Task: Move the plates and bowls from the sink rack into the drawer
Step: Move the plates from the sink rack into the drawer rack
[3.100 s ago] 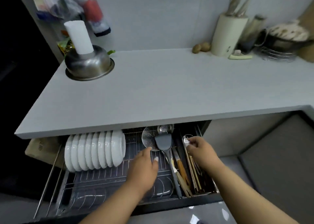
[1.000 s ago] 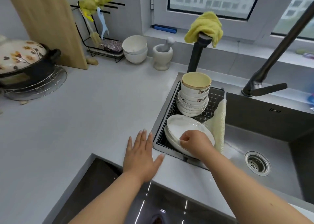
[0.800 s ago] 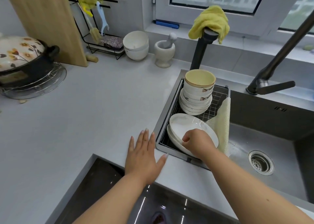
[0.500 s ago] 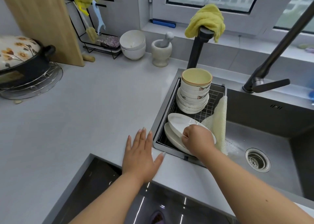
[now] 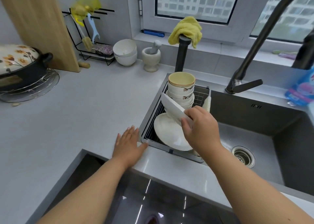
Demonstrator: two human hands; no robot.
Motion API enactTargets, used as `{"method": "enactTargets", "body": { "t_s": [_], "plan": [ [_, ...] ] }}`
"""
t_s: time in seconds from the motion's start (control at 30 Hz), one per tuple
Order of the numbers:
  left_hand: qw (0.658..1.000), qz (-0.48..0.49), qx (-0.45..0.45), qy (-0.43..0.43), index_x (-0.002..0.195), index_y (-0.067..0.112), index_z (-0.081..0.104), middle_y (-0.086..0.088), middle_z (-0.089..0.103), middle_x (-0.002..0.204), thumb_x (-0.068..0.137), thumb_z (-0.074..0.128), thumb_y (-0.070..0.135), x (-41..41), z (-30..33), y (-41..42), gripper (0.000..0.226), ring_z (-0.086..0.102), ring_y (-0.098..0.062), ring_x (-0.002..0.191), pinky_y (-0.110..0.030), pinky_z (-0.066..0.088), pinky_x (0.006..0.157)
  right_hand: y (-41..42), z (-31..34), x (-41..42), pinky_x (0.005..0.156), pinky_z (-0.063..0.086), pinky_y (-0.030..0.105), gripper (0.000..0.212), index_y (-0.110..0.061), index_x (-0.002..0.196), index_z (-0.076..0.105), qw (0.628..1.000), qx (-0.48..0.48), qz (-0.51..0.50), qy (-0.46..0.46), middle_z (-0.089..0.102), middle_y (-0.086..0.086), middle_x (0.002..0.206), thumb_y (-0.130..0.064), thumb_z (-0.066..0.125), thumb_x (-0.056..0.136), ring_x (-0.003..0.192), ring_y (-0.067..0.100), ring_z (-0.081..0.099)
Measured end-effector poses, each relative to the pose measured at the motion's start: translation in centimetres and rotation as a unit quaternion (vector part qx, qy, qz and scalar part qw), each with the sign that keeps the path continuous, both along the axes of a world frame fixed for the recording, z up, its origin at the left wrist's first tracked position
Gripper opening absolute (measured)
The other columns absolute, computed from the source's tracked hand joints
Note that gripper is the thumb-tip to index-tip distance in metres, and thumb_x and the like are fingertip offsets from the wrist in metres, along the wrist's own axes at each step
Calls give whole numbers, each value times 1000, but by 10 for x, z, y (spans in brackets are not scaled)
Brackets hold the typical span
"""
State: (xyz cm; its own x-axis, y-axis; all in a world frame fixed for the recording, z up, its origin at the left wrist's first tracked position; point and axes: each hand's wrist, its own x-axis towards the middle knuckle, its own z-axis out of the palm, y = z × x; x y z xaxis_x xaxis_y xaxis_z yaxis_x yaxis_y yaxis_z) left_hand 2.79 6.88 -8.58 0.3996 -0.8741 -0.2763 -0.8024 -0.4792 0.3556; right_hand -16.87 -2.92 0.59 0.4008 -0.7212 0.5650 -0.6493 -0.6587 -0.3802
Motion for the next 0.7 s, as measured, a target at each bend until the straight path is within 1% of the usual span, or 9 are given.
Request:
{"method": "enactTargets", "body": {
  "t_s": [0.07, 0.17, 0.23, 0.3, 0.37, 0.43, 0.5, 0.57, 0.7],
  "plan": [
    [977, 107, -72, 170, 153, 17, 18, -2, 18, 160, 98, 36, 52, -6, 25, 0, 67, 15, -16, 146, -35, 11, 118, 14, 13, -9, 57, 34, 23, 12, -9, 77, 65, 999, -39, 22, -24, 61, 2, 72, -17, 57, 77, 63, 22, 55],
    [896, 241, -194, 318, 142, 16, 40, -4, 44, 144, 99, 39, 47, -31, 63, 13, 53, 41, -20, 132, -33, 31, 107, 38, 26, -26, 56, 39, 21, 22, -9, 77, 66, 994, -71, 74, -41, 62, 3, 73, -23, 49, 79, 64, 22, 57],
    [804, 314, -227, 450, 133, 10, 47, -12, 55, 128, 99, 40, 46, -48, 84, 25, 50, 55, -26, 117, -41, 45, 100, 55, 30, -37, 57, 40, 22, 20, -9, 78, 66, 988, -95, 114, -34, 62, 3, 73, -22, 51, 80, 65, 23, 58],
    [695, 340, -225, 593, 123, 6, 49, -23, 61, 116, 97, 41, 51, -64, 102, 40, 53, 66, -35, 102, -47, 55, 83, 72, 31, -46, 54, 44, 25, 18, -8, 77, 66, 978, -118, 168, -25, 62, 3, 72, -19, 52, 80, 62, 24, 57],
    [632, 338, -206, 666, 118, 6, 54, -25, 66, 110, 94, 42, 57, -75, 112, 60, 58, 70, -36, 93, -45, 57, 75, 89, 27, -55, 54, 46, 31, 17, -9, 76, 66, 965, -124, 231, -12, 61, 3, 71, -18, 54, 82, 61, 25, 56],
    [613, 341, -215, 679, 119, 8, 60, -21, 68, 112, 95, 45, 48, -86, 115, 83, 49, 69, -33, 92, -44, 58, 76, 106, 22, -61, 56, 43, 32, 17, -11, 76, 67, 953, -122, 278, 4, 60, 2, 71, -19, 54, 84, 62, 24, 56],
    [614, 366, -231, 660, 123, 6, 57, -21, 66, 117, 92, 46, 21, -95, 116, 109, 36, 67, -34, 95, -45, 59, 73, 123, 18, -65, 59, 43, 32, 15, -13, 77, 67, 942, -114, 315, 22, 60, 0, 72, -20, 55, 83, 64, 23, 57],
    [605, 404, -249, 639, 125, 3, 54, -23, 65, 118, 84, 39, 4, -101, 114, 137, 43, 65, -37, 97, -47, 59, 70, 139, 17, -64, 62, 44, 33, 14, -15, 77, 67, 929, -103, 353, 38, 61, -2, 73, -23, 57, 82, 66, 21, 57],
    [585, 458, -301, 598, 123, 2, 53, -22, 66, 113, 83, 37, 0, -108, 114, 196, 43, 65, -38, 96, -46, 58, 62, 168, 20, -56, 76, 42, 31, 37, -17, 78, 70, 924, -4, 382, -31, 63, -5, 75, -42, 47, 93, 75, 17, 57]
  ]
}}
